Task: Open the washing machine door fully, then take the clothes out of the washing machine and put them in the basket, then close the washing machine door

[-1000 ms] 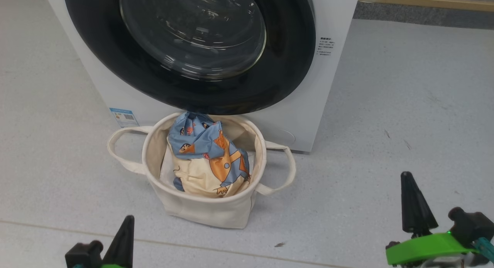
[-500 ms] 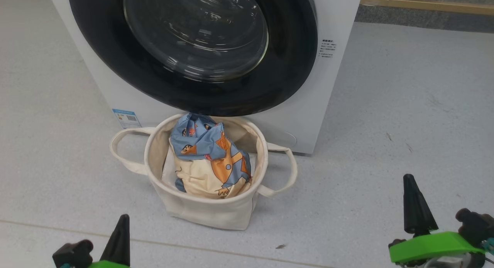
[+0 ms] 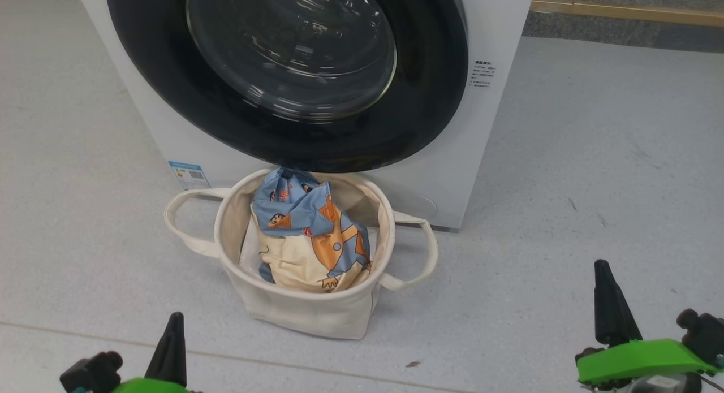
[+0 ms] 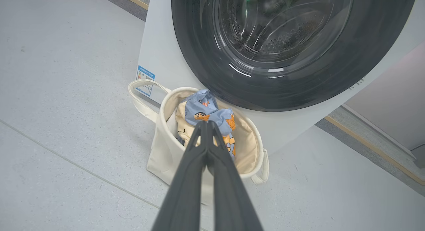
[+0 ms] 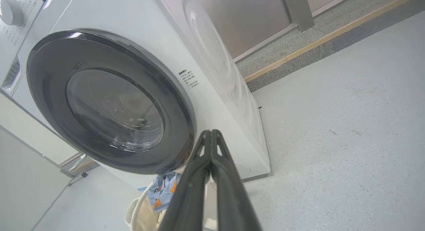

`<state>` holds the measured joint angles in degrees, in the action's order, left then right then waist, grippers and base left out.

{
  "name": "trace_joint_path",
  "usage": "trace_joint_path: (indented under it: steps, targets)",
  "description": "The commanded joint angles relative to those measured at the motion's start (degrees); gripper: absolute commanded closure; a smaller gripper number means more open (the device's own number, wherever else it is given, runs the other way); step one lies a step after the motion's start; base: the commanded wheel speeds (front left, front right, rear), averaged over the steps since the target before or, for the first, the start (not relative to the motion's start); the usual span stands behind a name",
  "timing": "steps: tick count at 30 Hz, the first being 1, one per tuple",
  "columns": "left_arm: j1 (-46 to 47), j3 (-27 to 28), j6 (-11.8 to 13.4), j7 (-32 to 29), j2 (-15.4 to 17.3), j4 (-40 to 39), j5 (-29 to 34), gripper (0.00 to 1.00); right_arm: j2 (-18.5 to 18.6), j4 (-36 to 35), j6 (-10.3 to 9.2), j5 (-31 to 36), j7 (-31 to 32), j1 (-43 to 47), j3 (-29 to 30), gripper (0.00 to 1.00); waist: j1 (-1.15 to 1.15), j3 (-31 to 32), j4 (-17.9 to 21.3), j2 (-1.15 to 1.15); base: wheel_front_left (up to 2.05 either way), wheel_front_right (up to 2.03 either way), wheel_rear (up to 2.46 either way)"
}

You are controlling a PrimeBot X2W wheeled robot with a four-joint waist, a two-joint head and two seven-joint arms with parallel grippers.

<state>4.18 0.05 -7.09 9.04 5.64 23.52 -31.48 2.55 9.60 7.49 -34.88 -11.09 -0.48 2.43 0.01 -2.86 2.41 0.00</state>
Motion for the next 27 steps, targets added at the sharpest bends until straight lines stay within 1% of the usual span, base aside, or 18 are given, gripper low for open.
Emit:
trace_joint_path:
  steps: [1,27]
  targets:
    - [1.84,1.14,-0.11,-0.45,0.29,-2.14,-1.42,1.0,1.1,-1.61,0.01,-1.48,0.52,-2.39,-0.25,1.0,-0.01,0.03,-0.03,0.0,0.0,0.0,0.0]
    - [1.89,2.61,-0.19,-4.57,-0.54,-4.14,-17.59,1.0,1.56,-0.02,0.01,-17.5,4.43,-3.21,0.0,1.0,-0.01,0.76,-0.68,0.0,0.0,0.0,0.0]
